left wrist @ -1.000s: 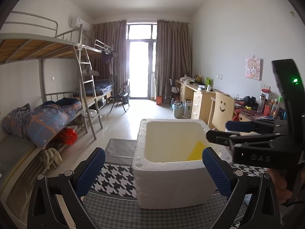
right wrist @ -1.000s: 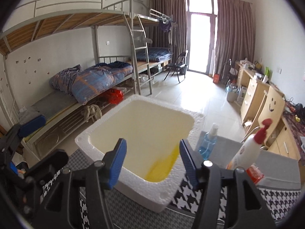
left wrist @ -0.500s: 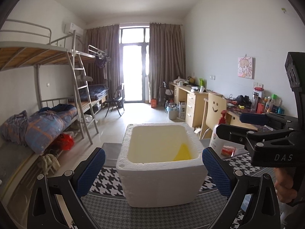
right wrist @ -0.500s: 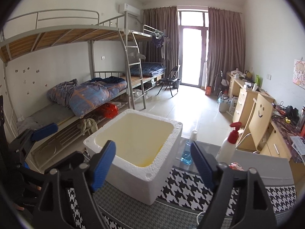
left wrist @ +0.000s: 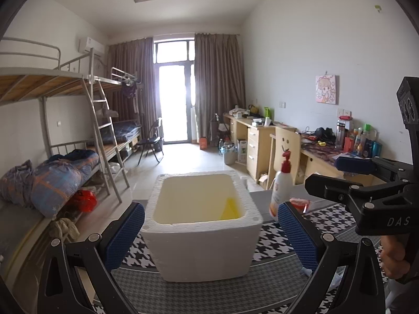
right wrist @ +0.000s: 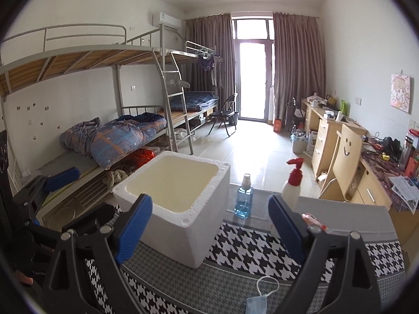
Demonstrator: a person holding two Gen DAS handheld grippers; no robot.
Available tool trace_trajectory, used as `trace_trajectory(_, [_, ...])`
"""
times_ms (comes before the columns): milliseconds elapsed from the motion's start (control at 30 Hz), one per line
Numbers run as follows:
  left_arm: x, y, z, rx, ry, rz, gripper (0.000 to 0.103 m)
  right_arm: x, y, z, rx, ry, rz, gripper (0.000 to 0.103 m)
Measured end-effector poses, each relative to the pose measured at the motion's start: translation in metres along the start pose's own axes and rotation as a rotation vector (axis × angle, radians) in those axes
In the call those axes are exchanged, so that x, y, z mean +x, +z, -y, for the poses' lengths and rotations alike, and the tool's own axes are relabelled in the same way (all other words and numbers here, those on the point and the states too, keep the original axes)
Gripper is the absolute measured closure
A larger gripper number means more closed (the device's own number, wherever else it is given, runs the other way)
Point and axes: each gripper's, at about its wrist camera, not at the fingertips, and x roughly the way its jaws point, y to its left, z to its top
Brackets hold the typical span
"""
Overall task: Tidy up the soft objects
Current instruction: 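Move both tools back toward the blue face mask on the table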
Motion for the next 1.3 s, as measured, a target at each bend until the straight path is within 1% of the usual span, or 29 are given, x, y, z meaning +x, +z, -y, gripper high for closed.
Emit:
trace_trajectory(133, [-0.006,0.0,0.009,0.009,-0.023,0.007,0.001,-0.012,-0.006,0.003,0.0,-0.013,0.019,0.009])
trace_trajectory(300, [-0.009,0.001,0.014,0.008,-0.04,0.009,0.001,-0.024,-0.008,0.007,0.011,-0.031,0.045,0.005])
trace_trajectory(467, [-0.011,0.0,0.02,0.004,-0.059,0.009,0.001,-0.037,-0.014,0.014,0.015,-0.072,0.065,0.005])
trace_trajectory(767, [-0.017,-0.002,0.035,0.009,-0.087,0.018,0.001,-0.058,-0.026,0.026,0.014,-0.12,0.093,0.005])
trace_trajectory(900, [-0.02,-0.004,0.043,0.009,-0.121,0.023,0.001,-0.066,-0.031,0.032,0.022,-0.139,0.102,0.005])
trace_trajectory(1200, [-0.024,-0.013,0.054,-0.018,-0.169,0.015,0.001,-0.084,-0.046,0.043,0.05,-0.191,0.127,0.005])
trace_trajectory(1300, [-0.025,-0.015,0.059,-0.009,-0.182,0.014,0.001,-0.089,-0.052,0.045,0.064,-0.204,0.13,0.005])
